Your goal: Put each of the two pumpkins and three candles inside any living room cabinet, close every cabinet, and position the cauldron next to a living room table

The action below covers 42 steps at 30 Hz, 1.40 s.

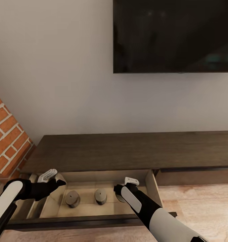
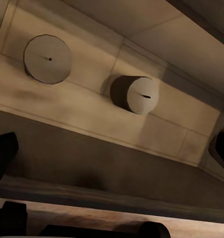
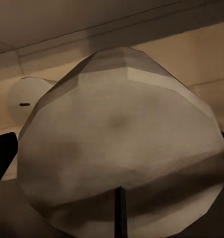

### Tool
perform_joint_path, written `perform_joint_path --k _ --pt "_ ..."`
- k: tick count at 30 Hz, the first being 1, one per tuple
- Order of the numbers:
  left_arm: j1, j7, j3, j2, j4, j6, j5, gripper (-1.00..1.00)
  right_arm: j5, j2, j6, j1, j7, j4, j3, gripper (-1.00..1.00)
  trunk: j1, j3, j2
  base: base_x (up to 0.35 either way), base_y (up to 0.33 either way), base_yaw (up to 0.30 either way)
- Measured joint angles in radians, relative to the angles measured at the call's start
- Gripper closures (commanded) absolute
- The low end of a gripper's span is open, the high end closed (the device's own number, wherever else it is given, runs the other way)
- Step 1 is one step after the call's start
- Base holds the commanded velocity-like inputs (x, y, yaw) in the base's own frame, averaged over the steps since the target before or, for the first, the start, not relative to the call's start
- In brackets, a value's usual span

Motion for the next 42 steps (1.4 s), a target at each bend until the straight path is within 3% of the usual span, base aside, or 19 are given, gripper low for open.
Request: perform_joint_path --k 26,36,42 --pt "0.018 0.0 0.002 0.0 -0.032 0.0 0.001 -1.0 -0.01 0.0 -0.101 0.0 -0.017 0.003 -0.006 1.0 0.1 -0.081 -0.182 0.0 0.0 0.0" --pt "0.018 0.0 0.001 0.0 -0.039 0.0 0.001 -1.0 -0.014 0.0 -0.106 0.0 -0.016 0.003 -0.006 1.0 0.138 -0.113 -0.252 0.0 0.0 0.0" --pt "0.018 0.0 0.0 -0.001 -0.044 0.0 0.001 -1.0 -0.014 0.0 -0.106 0.0 -0.016 0.003 -0.006 1.0 0.138 -0.113 -0.252 0.0 0.0 0.0"
